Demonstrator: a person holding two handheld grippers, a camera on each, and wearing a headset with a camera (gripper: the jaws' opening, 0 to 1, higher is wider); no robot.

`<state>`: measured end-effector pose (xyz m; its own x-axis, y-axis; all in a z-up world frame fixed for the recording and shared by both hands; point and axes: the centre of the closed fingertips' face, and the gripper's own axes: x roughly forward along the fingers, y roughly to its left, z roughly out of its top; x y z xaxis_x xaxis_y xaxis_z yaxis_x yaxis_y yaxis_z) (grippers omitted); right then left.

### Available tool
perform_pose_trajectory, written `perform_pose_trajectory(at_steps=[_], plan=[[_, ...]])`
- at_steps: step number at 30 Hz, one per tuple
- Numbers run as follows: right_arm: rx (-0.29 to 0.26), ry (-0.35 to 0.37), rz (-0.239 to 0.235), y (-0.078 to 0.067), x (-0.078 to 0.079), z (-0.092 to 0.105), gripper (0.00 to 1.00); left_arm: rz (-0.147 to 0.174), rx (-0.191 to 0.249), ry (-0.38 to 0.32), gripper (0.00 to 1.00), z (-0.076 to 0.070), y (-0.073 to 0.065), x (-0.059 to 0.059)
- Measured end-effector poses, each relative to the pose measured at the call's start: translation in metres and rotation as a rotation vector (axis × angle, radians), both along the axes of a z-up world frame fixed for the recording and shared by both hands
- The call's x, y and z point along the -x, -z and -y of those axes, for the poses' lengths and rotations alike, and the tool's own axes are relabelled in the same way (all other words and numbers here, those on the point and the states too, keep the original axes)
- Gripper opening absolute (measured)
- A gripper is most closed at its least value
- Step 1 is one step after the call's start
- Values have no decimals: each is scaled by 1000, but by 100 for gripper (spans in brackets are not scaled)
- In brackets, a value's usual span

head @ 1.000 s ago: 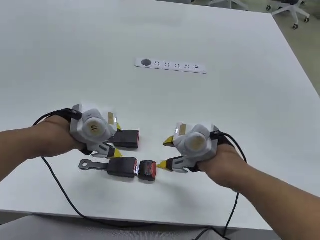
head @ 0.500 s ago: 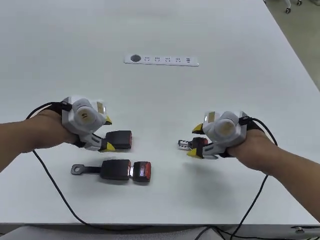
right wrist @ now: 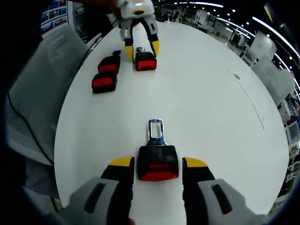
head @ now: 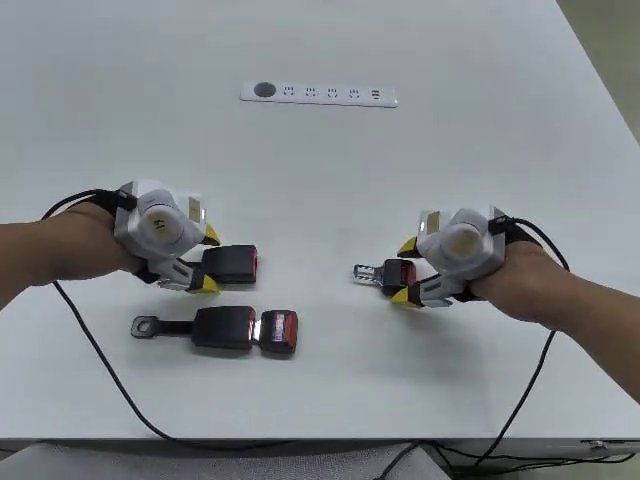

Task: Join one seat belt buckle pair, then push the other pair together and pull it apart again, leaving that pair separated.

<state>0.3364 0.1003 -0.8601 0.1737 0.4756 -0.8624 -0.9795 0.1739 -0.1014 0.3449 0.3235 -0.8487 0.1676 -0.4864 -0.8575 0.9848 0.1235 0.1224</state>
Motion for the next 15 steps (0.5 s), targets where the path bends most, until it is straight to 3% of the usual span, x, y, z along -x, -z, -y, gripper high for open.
perform_pose_trajectory(at_steps=[6,7,9,15], plan=[[-10,-13,-39,4,0,0,37,-8,1,10,39,2,2,-1],[-14,-20,-42,4,0,0,37,10,-2,27,39,2,1,-3],[-25,-25,-54,4,0,1,36,-5,4,40,34,5,2,2],[-23,-49,-81,5,1,0,35,-11,23,47,33,3,3,2]])
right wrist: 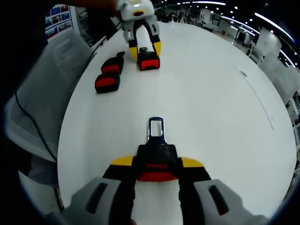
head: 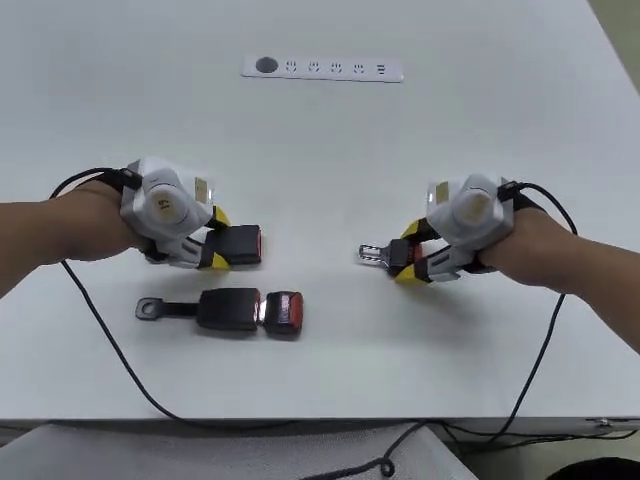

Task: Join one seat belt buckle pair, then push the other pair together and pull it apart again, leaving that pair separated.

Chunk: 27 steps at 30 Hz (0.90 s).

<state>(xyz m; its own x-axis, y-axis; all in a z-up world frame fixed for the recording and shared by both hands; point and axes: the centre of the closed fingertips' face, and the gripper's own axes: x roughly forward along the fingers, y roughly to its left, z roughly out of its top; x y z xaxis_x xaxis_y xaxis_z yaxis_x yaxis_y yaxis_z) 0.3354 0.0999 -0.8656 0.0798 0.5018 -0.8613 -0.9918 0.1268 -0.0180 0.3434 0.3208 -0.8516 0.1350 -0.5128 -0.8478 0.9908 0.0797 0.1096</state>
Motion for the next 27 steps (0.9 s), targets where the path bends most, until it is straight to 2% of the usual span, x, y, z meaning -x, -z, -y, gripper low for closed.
perform_pose_trajectory(at_steps=[5,22,27], plan=[[2,-5,-1,0,0,0,35,3,18,2,33,1,0,0],[14,-45,3,-1,1,-2,35,-4,-10,31,32,4,2,1],[19,-37,-1,0,2,-3,36,-5,-17,34,32,4,2,1]])
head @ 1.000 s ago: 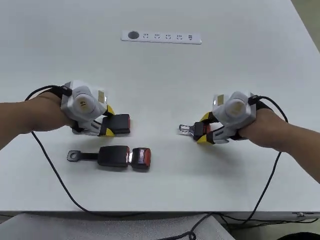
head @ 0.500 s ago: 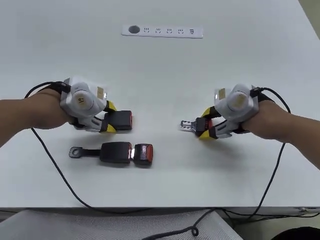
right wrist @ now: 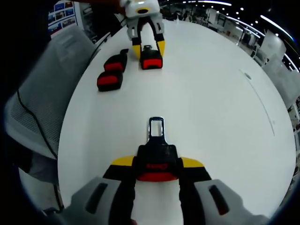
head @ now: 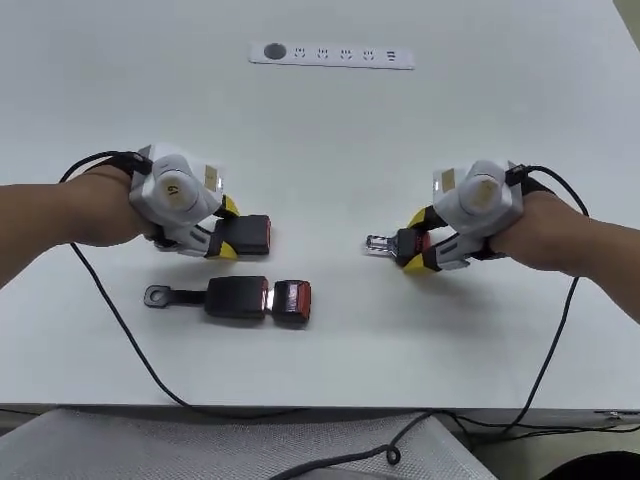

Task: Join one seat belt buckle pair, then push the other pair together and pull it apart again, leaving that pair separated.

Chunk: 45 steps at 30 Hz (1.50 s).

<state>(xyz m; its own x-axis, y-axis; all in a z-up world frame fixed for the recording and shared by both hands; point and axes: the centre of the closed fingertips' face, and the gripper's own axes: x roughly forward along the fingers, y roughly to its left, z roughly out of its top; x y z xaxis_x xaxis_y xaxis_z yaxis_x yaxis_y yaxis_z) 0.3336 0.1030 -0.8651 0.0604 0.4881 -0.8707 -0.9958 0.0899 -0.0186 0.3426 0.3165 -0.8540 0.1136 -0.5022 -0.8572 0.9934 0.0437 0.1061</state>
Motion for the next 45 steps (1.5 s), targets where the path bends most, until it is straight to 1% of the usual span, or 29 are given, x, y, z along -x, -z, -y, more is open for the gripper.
perform_pose_trajectory(at_steps=[3,7,12,16,19,21,22,23,26,28,32,35,37,39,40,41,42,45], plan=[[2,-8,10,0,0,-2,36,2,0,5,33,0,0,0],[-13,-17,17,-1,5,-16,36,1,6,4,33,-1,0,0],[-43,-39,27,-3,9,-44,36,0,5,6,33,-1,0,0],[-54,-48,35,-3,4,-58,36,0,5,5,33,-1,0,0],[-64,-42,51,-3,1,-71,36,-1,4,8,33,-1,0,0],[-72,-32,66,-3,0,-81,36,-1,5,10,33,-1,0,0],[-73,-29,67,-4,0,-83,36,0,6,11,33,-1,0,0],[-74,-15,67,-4,-1,-89,36,0,6,11,33,-1,0,0],[-83,-19,78,-3,-3,-104,36,1,3,11,33,-1,0,0],[-85,-19,80,-3,-4,-110,36,1,0,10,33,-1,0,0],[-84,-32,97,-3,-6,-128,36,2,-5,10,33,-1,0,0],[-85,-31,94,-3,-7,-135,36,1,-9,12,33,-1,0,0],[-82,-22,83,-3,-8,-138,36,0,-13,15,33,-1,0,0],[-73,-23,78,-3,-9,-139,35,2,-15,17,33,-1,0,0],[-71,-27,80,-3,-9,-139,35,1,-15,16,33,-1,0,0],[-65,-55,105,-4,-9,-140,35,2,-14,17,33,-1,0,0],[-62,-63,115,-4,-9,-141,35,2,-14,18,33,-1,0,0],[-71,-69,124,-3,-9,-146,35,2,-14,20,33,-1,0,0]])
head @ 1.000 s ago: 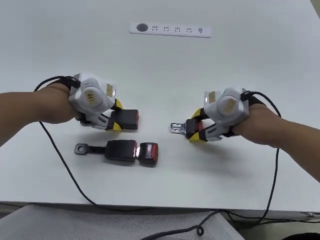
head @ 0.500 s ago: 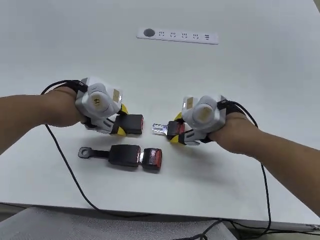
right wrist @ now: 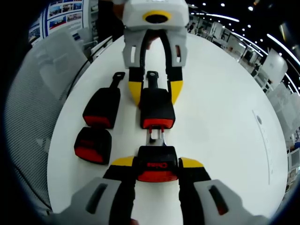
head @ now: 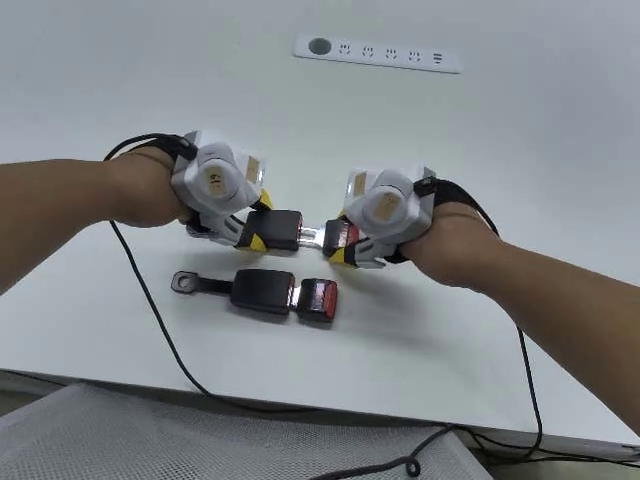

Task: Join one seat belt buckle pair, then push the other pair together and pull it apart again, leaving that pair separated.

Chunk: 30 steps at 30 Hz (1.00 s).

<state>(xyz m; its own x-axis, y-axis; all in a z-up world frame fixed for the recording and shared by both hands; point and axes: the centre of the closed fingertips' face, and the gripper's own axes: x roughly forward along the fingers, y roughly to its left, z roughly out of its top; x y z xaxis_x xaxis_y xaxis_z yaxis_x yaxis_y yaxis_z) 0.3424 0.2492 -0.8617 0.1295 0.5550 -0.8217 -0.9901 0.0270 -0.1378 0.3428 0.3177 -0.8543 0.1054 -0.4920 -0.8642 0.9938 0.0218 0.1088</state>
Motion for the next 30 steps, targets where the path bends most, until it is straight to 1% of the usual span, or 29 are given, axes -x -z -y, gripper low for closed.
perform_pose_trajectory(at_steps=[2,4,5,6,9,11,13,15,20,23,25,28,30], plan=[[-7,-3,2,0,-1,-4,35,1,3,0,33,0,0,0],[-14,-2,-7,0,-1,-6,35,1,6,0,33,0,0,0],[-9,-1,-9,1,-2,-5,35,1,7,1,32,0,0,0],[-15,2,-20,1,-3,-4,35,0,7,1,32,0,0,0],[-29,-12,-29,1,-2,-4,34,-2,6,9,32,0,0,0],[-37,-26,-30,0,-2,-6,34,-6,14,15,32,0,1,0],[-50,-18,-44,0,-3,-7,33,-10,19,17,32,1,1,-1],[-58,-10,-54,-1,-3,-8,33,-11,15,22,32,1,1,-1],[-68,-5,-58,-4,1,-12,33,-7,23,29,32,1,1,0],[-84,-4,-61,-5,0,-19,33,-6,27,27,32,2,1,-1],[-80,-7,-57,-3,-1,-23,33,-5,27,27,32,2,1,-1],[-90,10,-68,-3,-3,-24,32,-3,30,26,31,2,1,-1],[-91,16,-65,-3,-3,-28,32,-3,30,30,31,2,1,-2]])
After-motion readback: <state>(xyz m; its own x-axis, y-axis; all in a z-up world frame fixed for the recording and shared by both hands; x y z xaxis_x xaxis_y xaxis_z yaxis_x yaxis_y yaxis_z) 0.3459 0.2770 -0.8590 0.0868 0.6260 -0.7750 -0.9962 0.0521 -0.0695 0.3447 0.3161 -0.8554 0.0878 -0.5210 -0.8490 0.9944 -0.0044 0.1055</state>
